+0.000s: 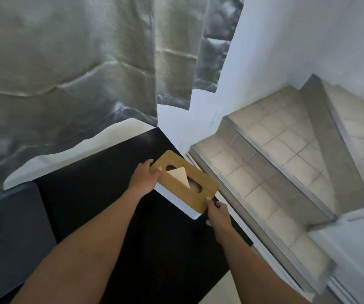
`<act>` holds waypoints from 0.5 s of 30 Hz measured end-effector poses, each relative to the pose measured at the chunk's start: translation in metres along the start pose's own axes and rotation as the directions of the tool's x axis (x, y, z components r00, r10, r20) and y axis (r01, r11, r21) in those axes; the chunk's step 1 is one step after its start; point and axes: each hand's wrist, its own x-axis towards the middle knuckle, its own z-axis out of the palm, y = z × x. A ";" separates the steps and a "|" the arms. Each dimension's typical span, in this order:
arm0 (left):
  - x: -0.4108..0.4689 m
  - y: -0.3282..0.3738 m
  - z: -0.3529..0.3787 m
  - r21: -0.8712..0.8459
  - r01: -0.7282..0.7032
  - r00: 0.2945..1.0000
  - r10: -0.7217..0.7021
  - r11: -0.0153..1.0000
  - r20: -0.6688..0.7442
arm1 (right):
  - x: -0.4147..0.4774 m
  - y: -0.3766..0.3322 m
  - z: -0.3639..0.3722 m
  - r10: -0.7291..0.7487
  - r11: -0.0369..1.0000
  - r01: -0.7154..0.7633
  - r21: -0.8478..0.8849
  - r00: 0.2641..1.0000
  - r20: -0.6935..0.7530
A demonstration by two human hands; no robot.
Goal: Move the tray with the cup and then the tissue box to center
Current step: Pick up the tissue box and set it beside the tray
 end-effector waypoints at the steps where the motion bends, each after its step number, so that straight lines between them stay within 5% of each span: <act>1: 0.002 0.000 0.002 0.000 0.002 1.000 -0.002 1.000 0.000 | -0.001 0.001 0.001 -0.001 1.000 0.001 -0.006 1.000 0.014; 15: -0.002 -0.001 0.015 -0.040 0.074 0.997 -0.072 0.996 0.031 | 0.003 0.013 0.002 -0.064 0.998 0.062 0.022 0.993 0.095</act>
